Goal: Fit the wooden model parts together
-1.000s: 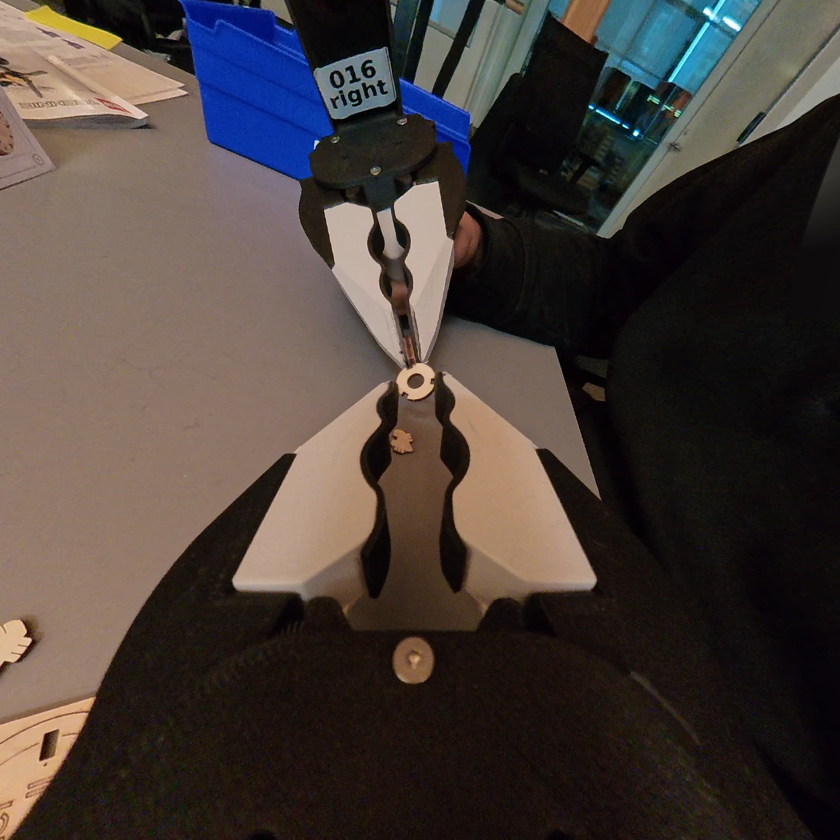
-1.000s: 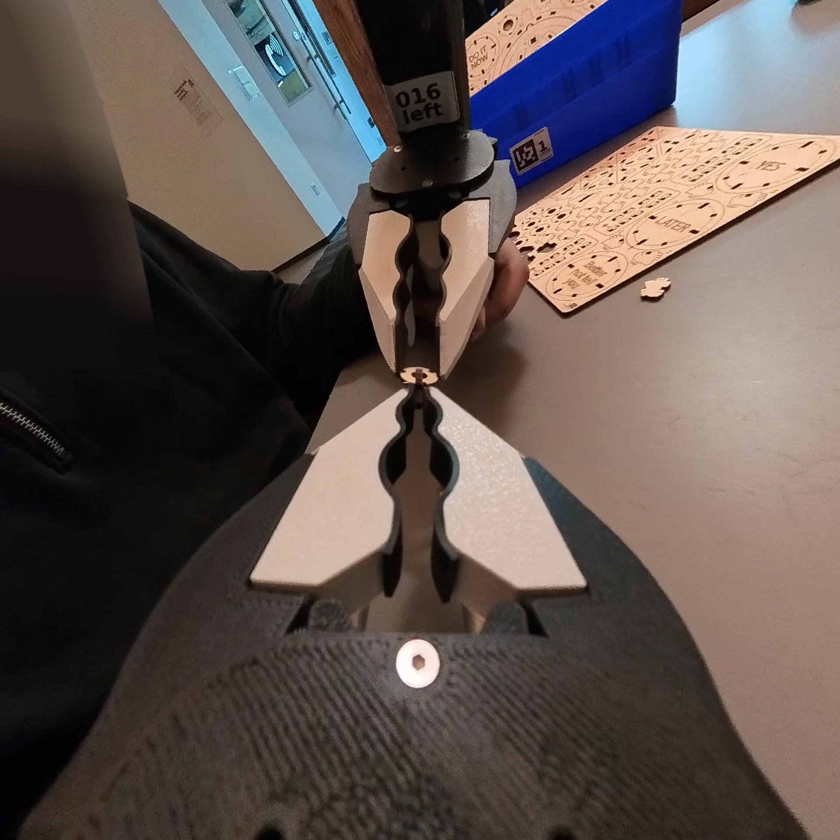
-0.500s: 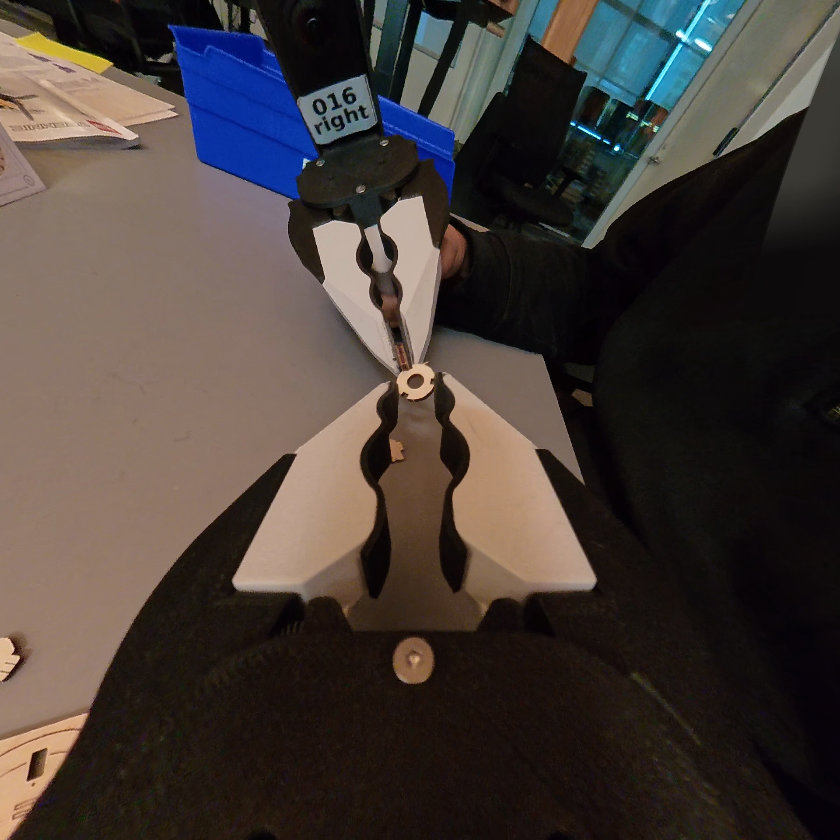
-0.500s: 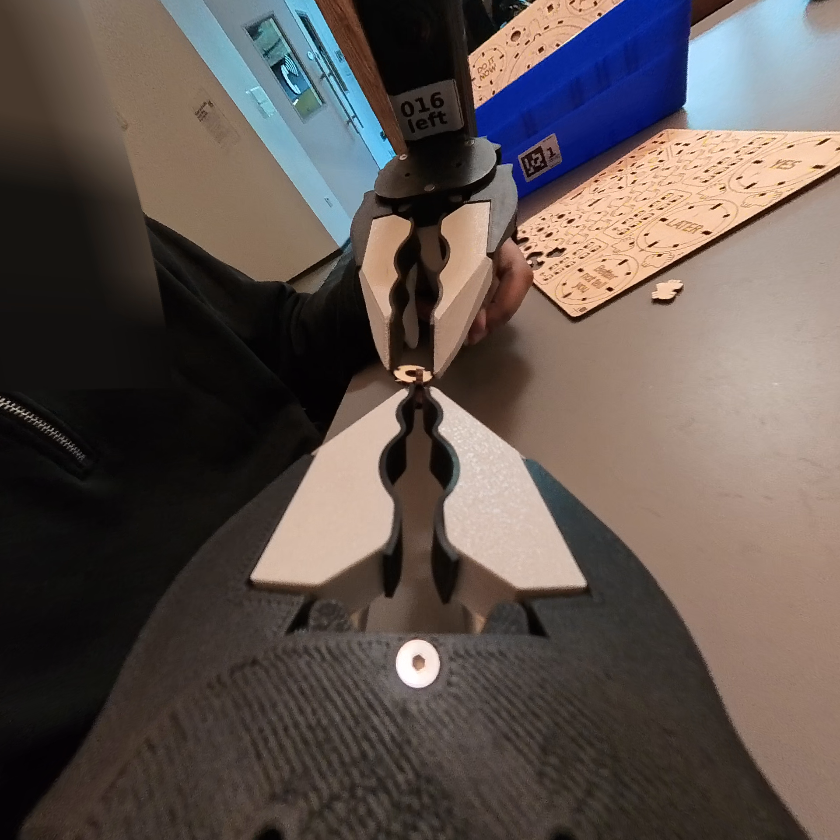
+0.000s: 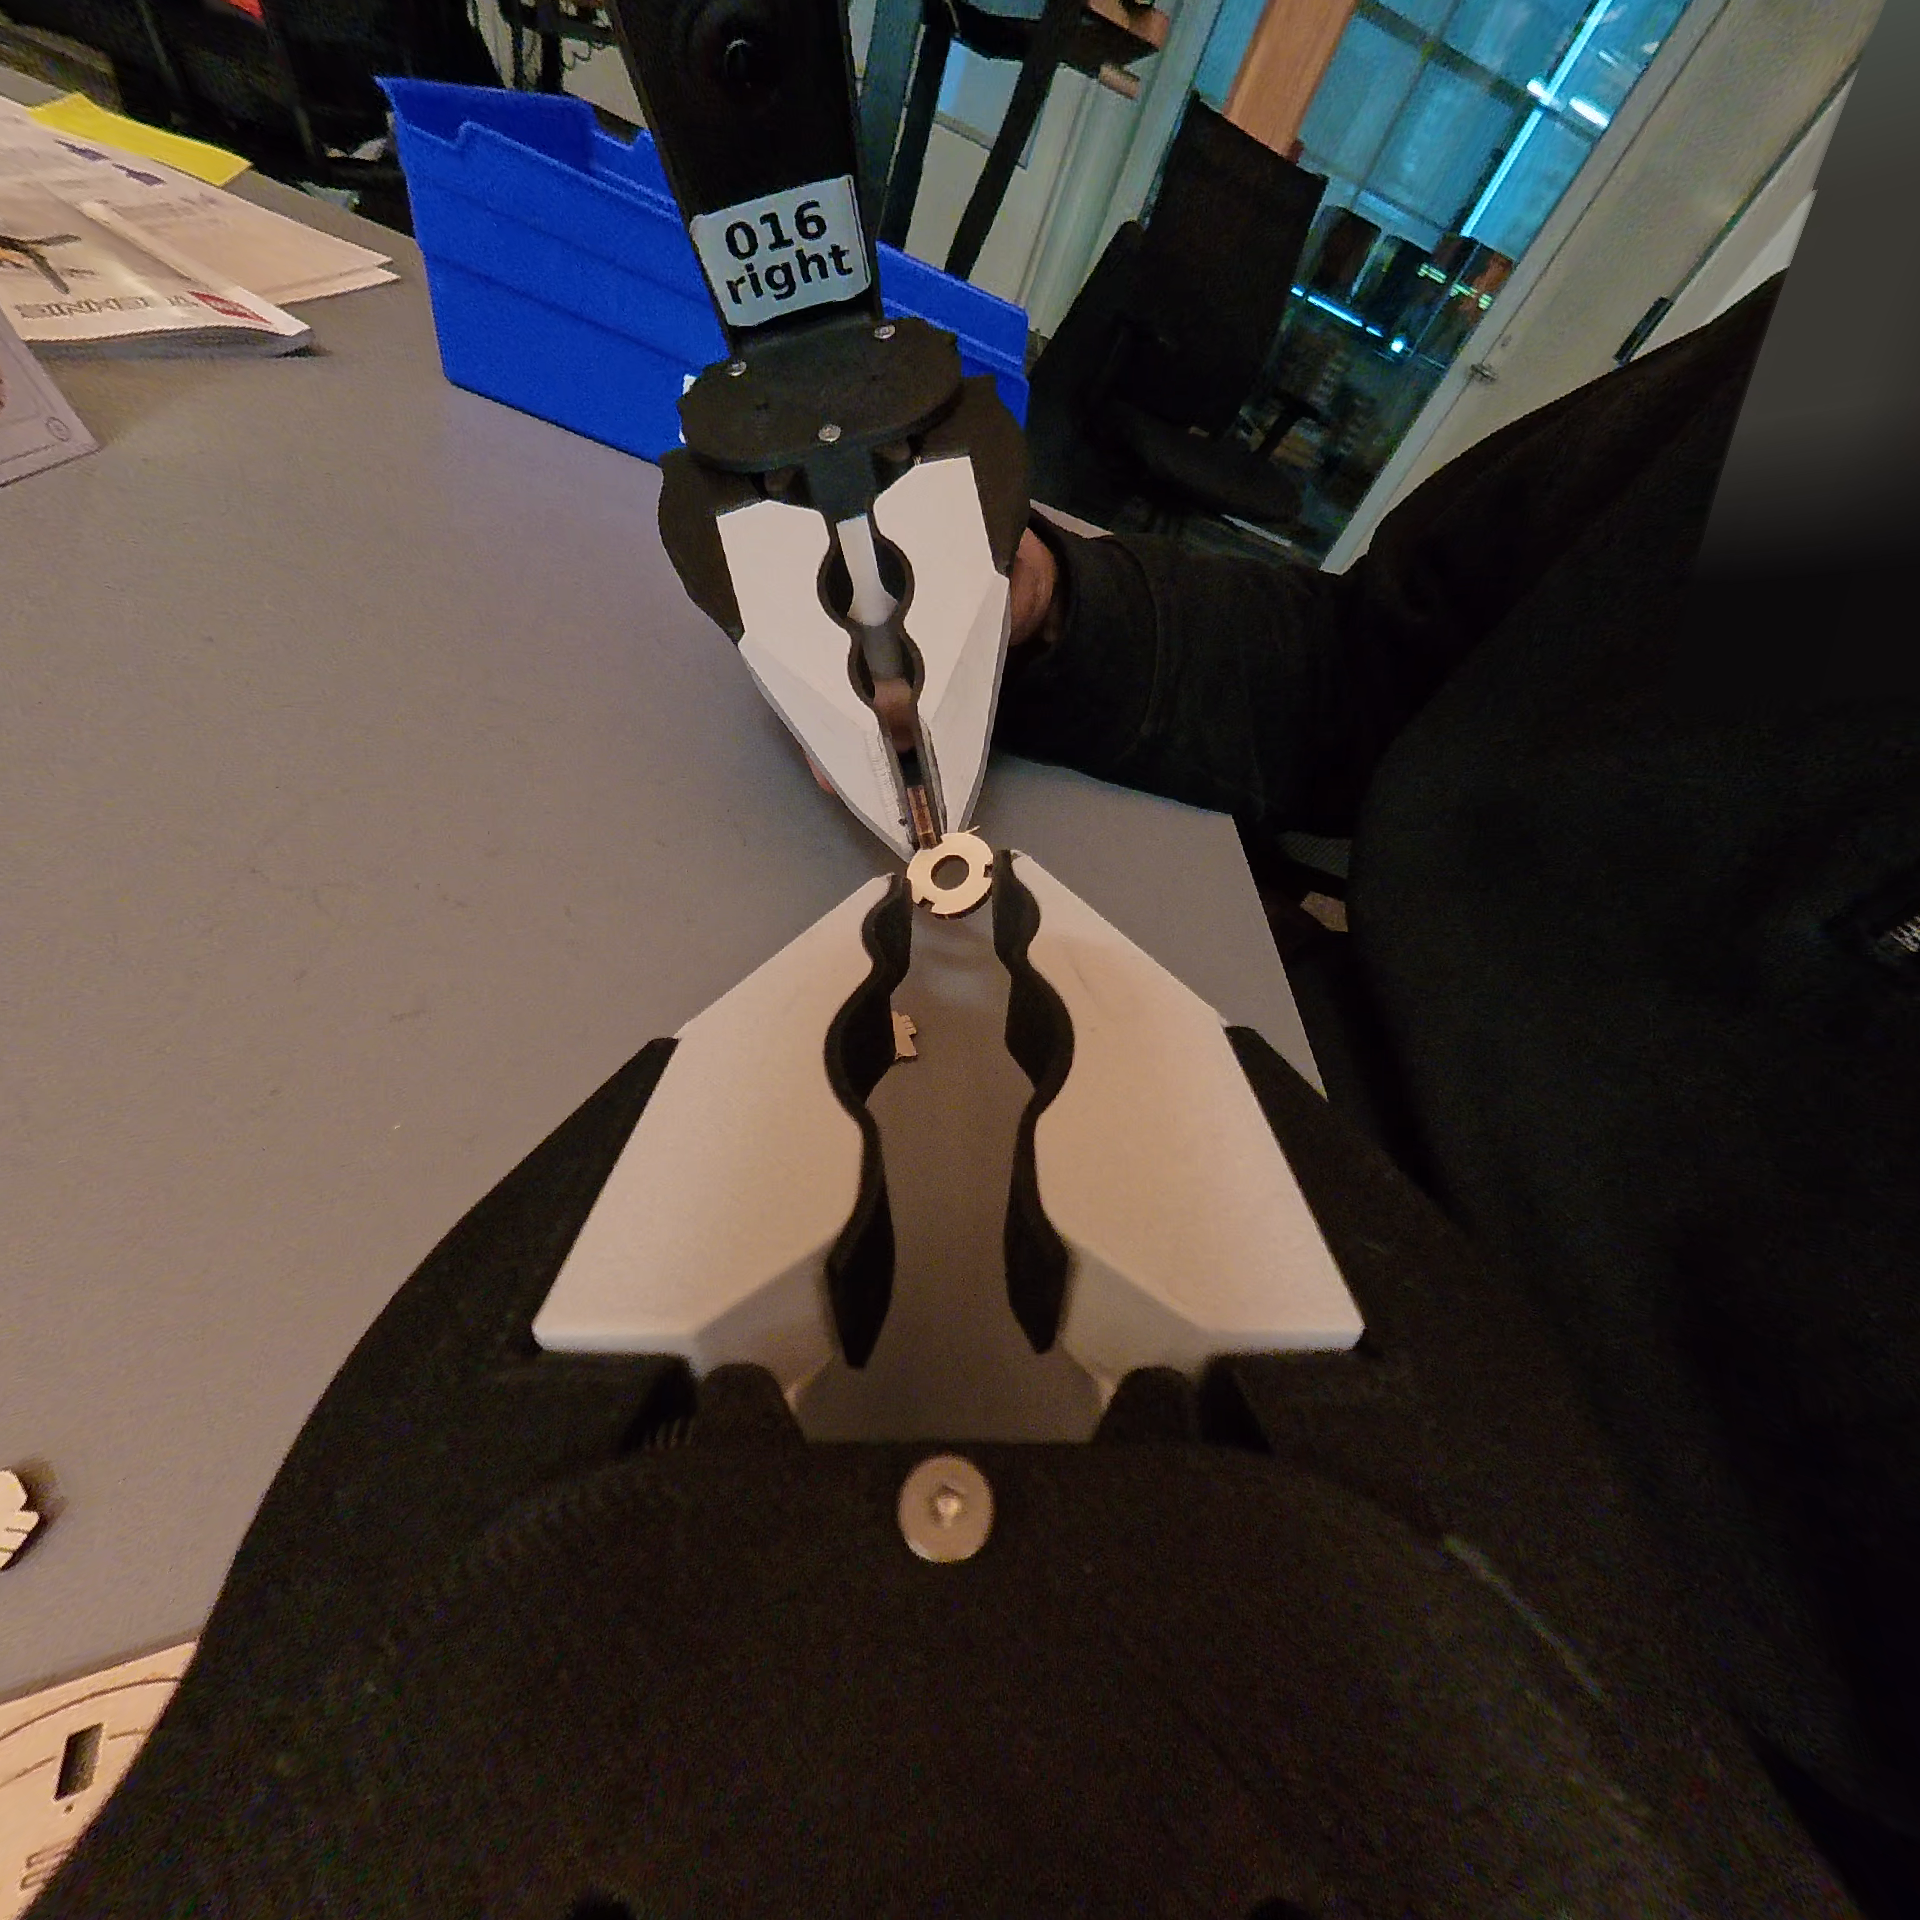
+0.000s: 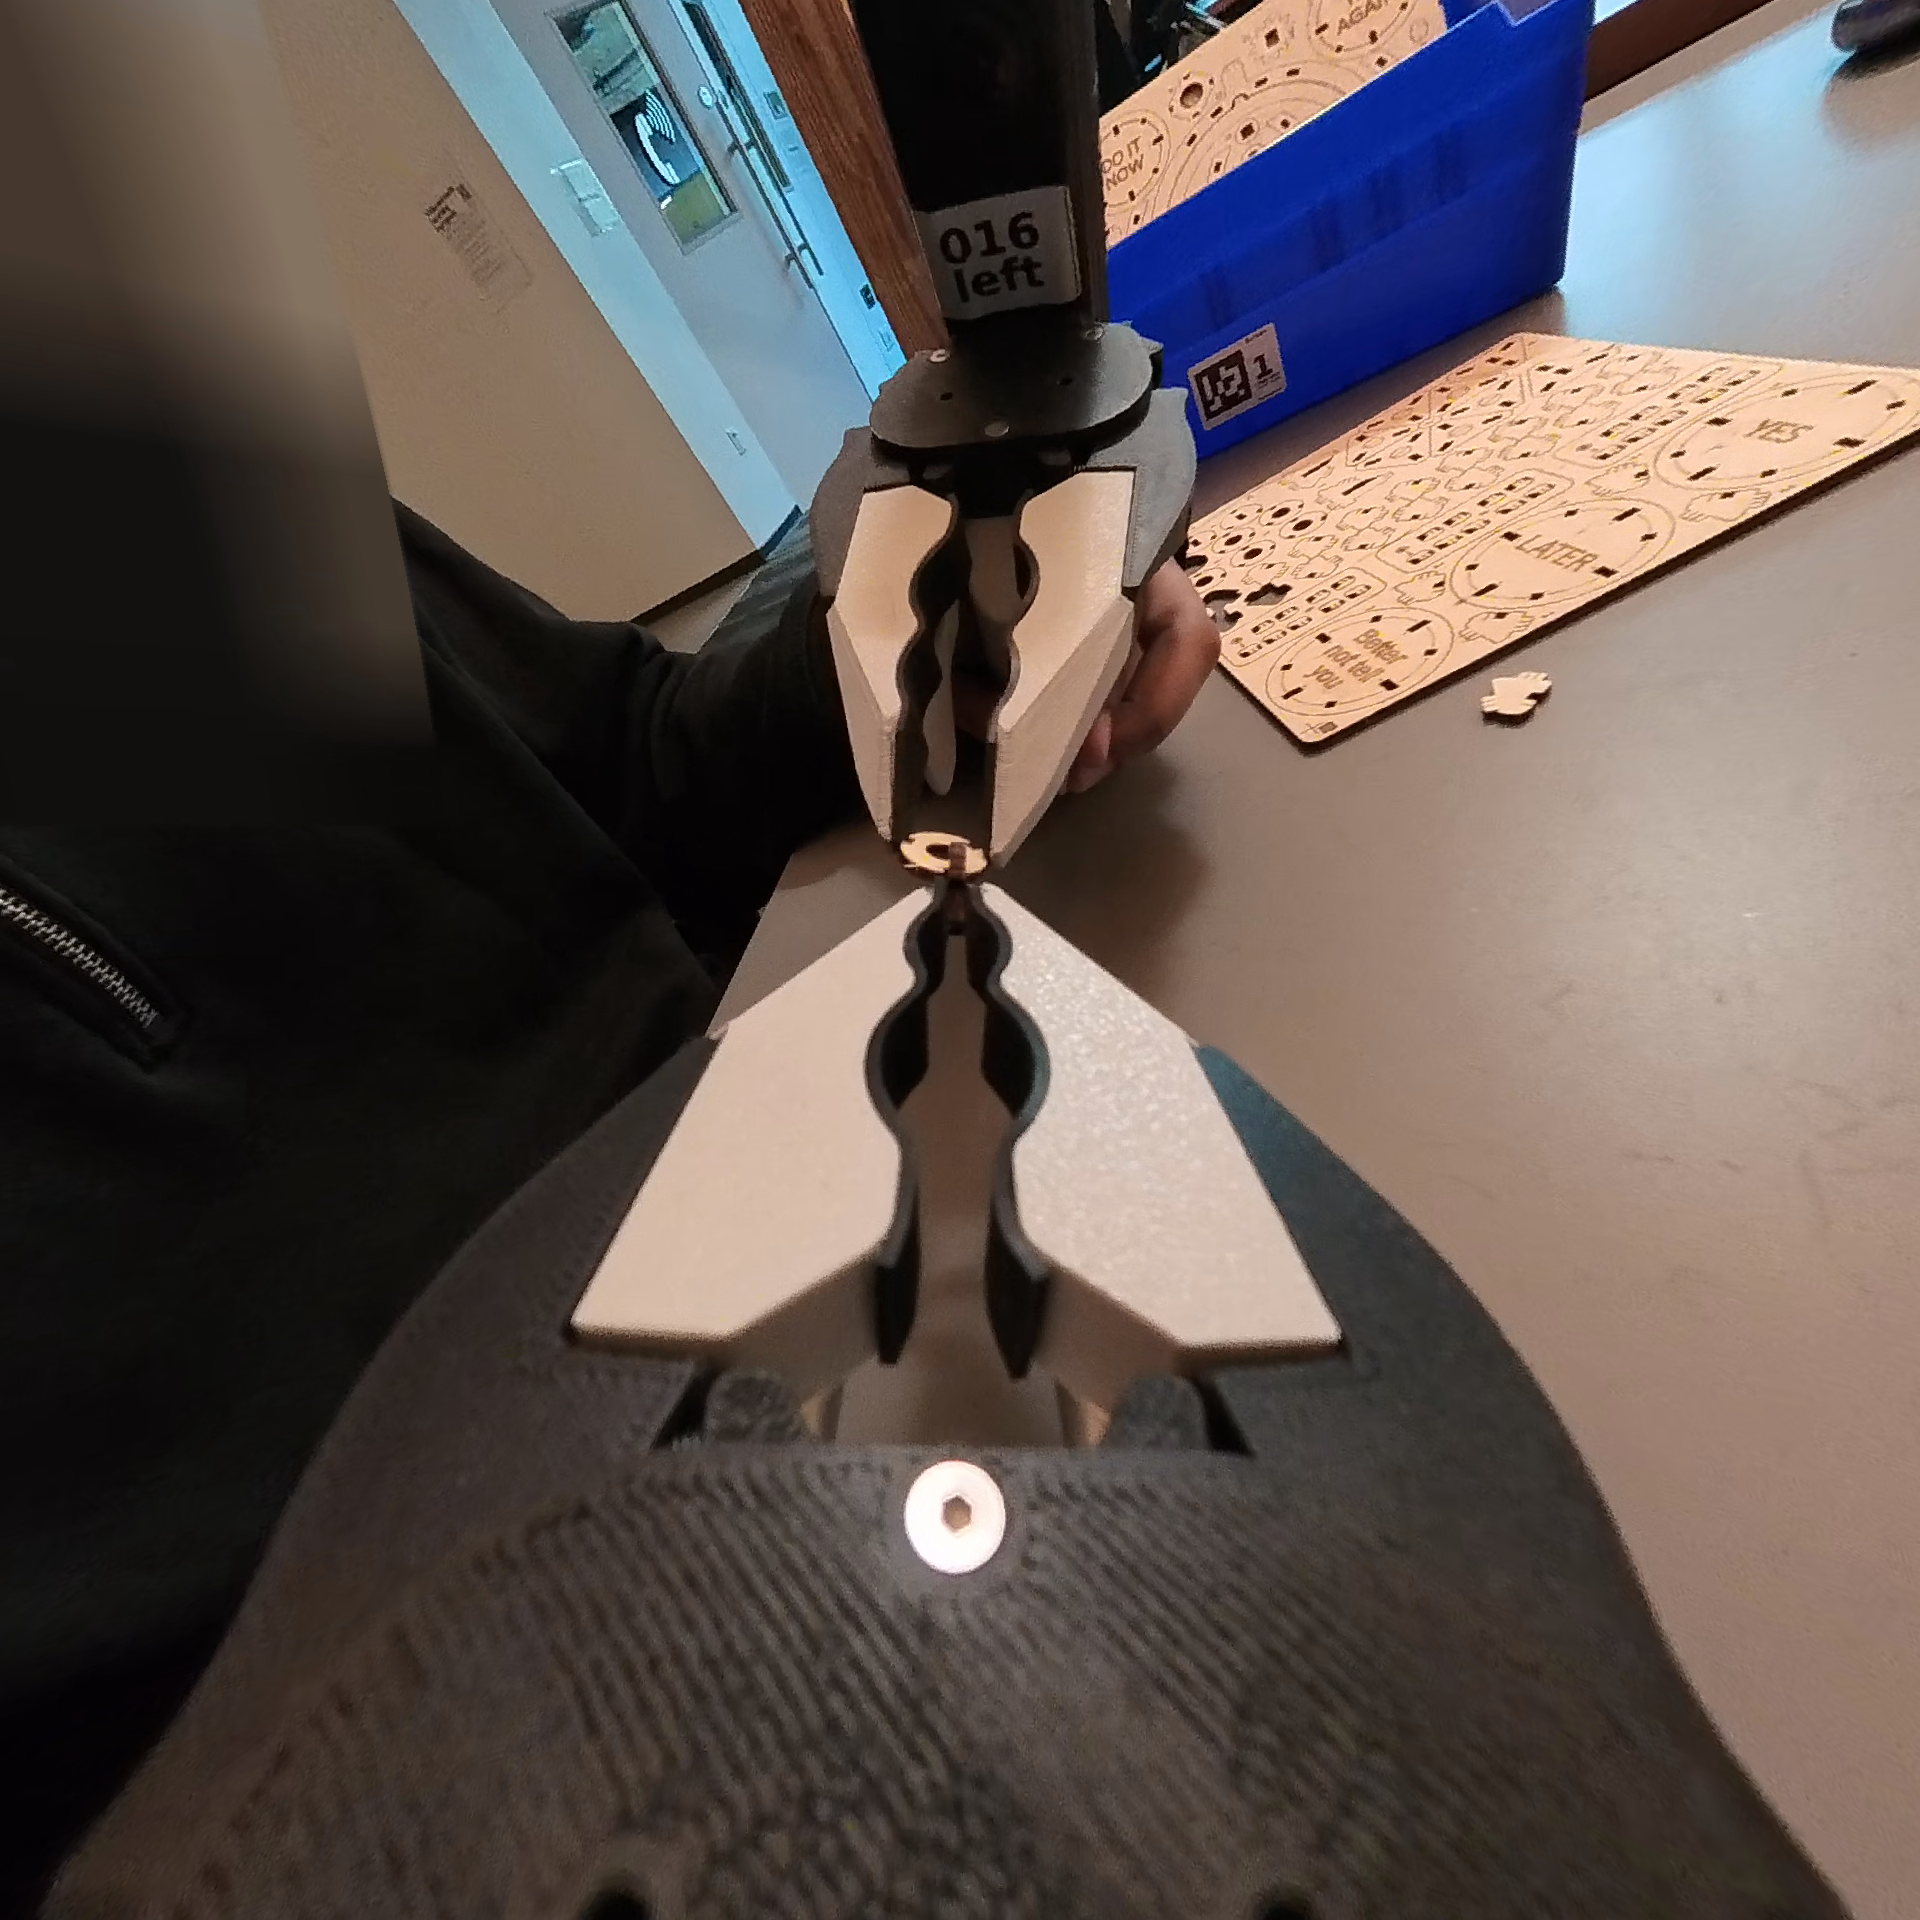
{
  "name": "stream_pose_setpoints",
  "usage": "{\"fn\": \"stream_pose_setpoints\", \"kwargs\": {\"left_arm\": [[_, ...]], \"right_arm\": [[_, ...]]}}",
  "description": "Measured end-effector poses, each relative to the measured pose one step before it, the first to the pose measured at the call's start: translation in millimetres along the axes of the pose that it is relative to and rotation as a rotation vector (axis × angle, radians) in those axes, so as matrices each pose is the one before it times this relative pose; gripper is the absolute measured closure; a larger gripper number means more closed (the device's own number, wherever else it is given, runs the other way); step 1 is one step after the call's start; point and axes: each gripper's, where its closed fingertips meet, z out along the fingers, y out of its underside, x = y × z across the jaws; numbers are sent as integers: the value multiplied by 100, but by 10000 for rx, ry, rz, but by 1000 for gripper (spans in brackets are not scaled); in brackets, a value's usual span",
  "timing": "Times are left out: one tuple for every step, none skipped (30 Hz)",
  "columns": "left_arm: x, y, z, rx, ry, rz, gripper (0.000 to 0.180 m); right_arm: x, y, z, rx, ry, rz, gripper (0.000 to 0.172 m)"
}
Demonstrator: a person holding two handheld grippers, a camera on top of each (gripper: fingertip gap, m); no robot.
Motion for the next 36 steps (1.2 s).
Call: {"fn": "stream_pose_setpoints", "kwargs": {"left_arm": [[-12,5,8,-3,-10,10,164],[1,23,15,-10,-2,3,164],[-4,25,31,-15,-6,3,164],[-11,24,6,-10,-8,9,164],[-7,11,-6,-8,-3,5,164],[-8,7,-5,3,-4,-1,164],[-63,14,-3,-6,-38,-3,164],[-4,-31,-9,19,-4,1,164],[38,-2,-8,4,14,18,164],[35,23,8,-7,17,7,164],[-27,25,14,-13,-7,-11,164],[-32,-4,-9,2,-18,-5,164],[8,-27,-9,18,1,9,164],[31,-50,-21,31,13,3,164],[40,-55,-43,31,19,6,165],[28,-35,-20,19,13,7,165],[10,9,8,-3,0,13,165],[2,28,18,-18,-11,17,165],[31,33,31,-16,8,8,165],[44,-5,-4,7,25,1,165],[25,-52,-13,29,17,5,165],[17,-66,-31,35,-6,21,165],[7,-46,-6,25,-14,28,165],[27,-8,37,9,5,12,165],[47,77,75,-43,20,3,165],[97,120,99,-69,49,13,165],[-1,50,31,-30,-21,42,165],[-65,-116,-60,49,-72,69,166],[66,-333,-87,182,20,10,166],[163,-314,-76,175,112,-56,166],[65,-60,-3,30,43,-11,166],[-106,186,52,-106,-84,62,166],[-87,141,74,-85,-85,71,166],[-9,0,49,-2,-5,-12,166],[-59,-98,-18,53,-24,-23,166],[-36,-110,-32,53,-40,36,166]], "right_arm": [[8,10,-9,-7,-3,14,171],[-1,17,-11,-20,-3,23,171],[14,28,-12,-25,7,9,171],[5,19,3,-16,13,-8,172],[7,14,7,-6,4,8,172],[-3,-2,-2,5,-14,26,172],[-28,-25,-5,18,-27,27,171],[-2,-12,-19,10,-10,19,171],[-28,-11,0,5,-20,12,171],[-29,7,26,-6,-21,14,171],[13,-5,12,6,23,-16,171],[40,-2,-1,10,24,-6,171],[-6,-41,-5,31,-14,18,171],[-31,-54,9,53,-46,34,171],[-43,-40,13,54,-55,47,171],[-35,-19,26,39,-63,68,171],[-15,8,6,13,-45,69,171],[1,31,-5,-18,-21,50,171],[-6,32,0,-21,-13,28,171],[-47,7,10,2,-31,35,171],[-34,-37,7,31,-42,65,171],[-32,-53,7,47,-45,71,171],[-12,-39,-3,40,-29,41,171],[-28,-40,6,30,-27,13,171],[-26,-22,25,17,-10,8,171],[-32,34,64,-14,-11,-8,171],[10,64,28,-32,9,-3,171],[34,-66,-13,32,30,-9,171],[-115,-230,-54,125,-43,-16,171],[-220,-239,-32,115,-97,6,171],[-110,-54,2,1,-10,-11,171],[110,151,12,-126,120,-51,171],[132,214,-2,-163,107,-39,171],[25,115,-14,-84,12,30,171],[19,-27,-12,17,2,47,171],[17,8,17,1,6,41,171]]}}
